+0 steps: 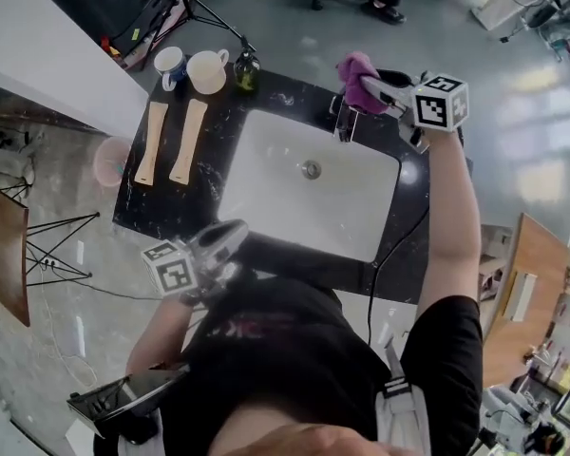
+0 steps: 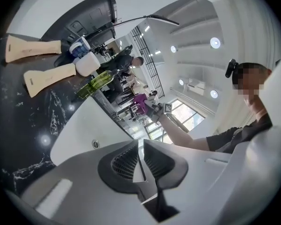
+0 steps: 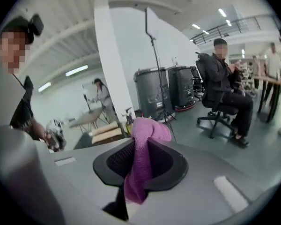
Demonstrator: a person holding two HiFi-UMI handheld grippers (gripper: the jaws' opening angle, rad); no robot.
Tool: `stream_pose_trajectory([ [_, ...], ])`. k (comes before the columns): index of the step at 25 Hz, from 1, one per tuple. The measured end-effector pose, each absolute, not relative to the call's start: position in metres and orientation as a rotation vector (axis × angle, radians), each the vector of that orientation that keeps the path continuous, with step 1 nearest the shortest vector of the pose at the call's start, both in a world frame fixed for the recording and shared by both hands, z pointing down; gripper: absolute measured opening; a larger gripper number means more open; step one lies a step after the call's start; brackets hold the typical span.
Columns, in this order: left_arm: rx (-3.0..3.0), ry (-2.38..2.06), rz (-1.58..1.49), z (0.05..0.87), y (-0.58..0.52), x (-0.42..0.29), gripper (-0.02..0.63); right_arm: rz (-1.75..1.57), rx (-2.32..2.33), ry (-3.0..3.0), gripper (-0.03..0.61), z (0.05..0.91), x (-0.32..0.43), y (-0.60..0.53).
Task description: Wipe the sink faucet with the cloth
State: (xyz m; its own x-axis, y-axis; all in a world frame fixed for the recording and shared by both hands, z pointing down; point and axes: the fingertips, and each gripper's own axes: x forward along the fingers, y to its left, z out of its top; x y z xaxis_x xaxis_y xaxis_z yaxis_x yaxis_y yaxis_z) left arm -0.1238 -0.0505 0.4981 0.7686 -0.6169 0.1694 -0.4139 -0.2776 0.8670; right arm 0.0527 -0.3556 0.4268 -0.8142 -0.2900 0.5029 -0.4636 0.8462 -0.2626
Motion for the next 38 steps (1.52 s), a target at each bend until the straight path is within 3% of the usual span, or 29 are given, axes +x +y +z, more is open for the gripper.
stream_pose_trajectory([
  [3,1.941,-0.746,-0.241,0.494,-0.048,-0.126,0.031,0.334,0.636,-2.471,0.075,0.443,0.048,-0.334],
  [13,1.985,-0.666,-0.192,0.490,-0.036,-0.132,0.031,0.167,0.617,-2.381,0.075,0.476,0.040,-0.226],
  [23,1.955,-0.718,-0.169,0.496,-0.022,-0.136,0.031,0.173,0.999,-2.302,0.075,0.505,0.058,-0.313],
  [30,1.957,-0.719,-0.154,0.499,-0.022,-0.133,0.031,0.179,0.879,-2.389,0.075,0.506,0.045,-0.259],
  [33,1.953,-0.704,-0.146,0.497,-0.024,-0.126,0.031,0.409,0.834,-2.520,0.075,0.505,0.046,-0.224],
  [38,1.941,-0.698,-0.170,0.502,-0.028,-0.121,0.031,1.548,1.222,-2.761,0.075,0.521,0.111,-0.222],
])
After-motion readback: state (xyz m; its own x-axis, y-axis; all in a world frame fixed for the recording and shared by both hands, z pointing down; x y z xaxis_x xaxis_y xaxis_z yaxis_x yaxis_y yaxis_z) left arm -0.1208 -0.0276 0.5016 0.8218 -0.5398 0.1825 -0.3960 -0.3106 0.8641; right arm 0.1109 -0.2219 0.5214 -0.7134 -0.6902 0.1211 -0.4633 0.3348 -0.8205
